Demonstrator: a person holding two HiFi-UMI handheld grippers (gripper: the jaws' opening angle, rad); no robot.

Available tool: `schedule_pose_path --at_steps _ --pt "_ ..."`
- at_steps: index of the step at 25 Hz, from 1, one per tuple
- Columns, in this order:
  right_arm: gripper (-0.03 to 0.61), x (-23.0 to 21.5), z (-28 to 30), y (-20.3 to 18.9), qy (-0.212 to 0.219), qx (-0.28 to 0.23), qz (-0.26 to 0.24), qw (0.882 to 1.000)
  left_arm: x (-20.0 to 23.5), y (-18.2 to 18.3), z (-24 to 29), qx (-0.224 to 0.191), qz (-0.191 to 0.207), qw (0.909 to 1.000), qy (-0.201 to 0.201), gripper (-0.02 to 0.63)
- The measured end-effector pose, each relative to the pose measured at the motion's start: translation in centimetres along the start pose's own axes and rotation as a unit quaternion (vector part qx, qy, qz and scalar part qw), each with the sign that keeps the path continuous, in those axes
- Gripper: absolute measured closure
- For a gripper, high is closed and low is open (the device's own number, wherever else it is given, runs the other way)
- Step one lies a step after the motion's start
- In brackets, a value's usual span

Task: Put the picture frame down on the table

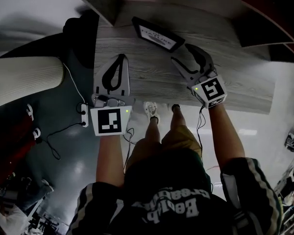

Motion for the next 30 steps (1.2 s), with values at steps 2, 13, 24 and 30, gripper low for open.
schedule_pose_path --at_steps 2,13,24,30 --pt "0.340 0.4 -1.3 1.0 -0.018 0.003 0.011 1.000 -0.1 0.7 -0.5 0.002 0.008 0.9999 -0.011 0.595" --pt "0.342 10.6 -15.2 12.3 -0.105 -0.059 -0.007 0.993 -5.2 11.5 -12.6 -0.054 0.022 0.9965 -0.059 0.595" --pt "0.545 17.8 -26.7 17.7 -0.141 -0.079 -0.045 0.986 -11.7 15.7 -22.3 -0.067 0.053 0.9945 -0.060 0.595" --pt "0.545 20.5 -32.5 18.6 -0.125 -0.099 -0.037 0.987 -16.6 17.4 -27.0 -0.080 0.050 0.9945 -0.048 0.595"
Point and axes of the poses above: the fingertips, and each gripper's own axes: z forward along the fingers, x to its left, y out of its top, the point moved 2 cm from there along -z, backward along the fingers, and after that the axes turned 1 degree about y, right-handed, at the moved point
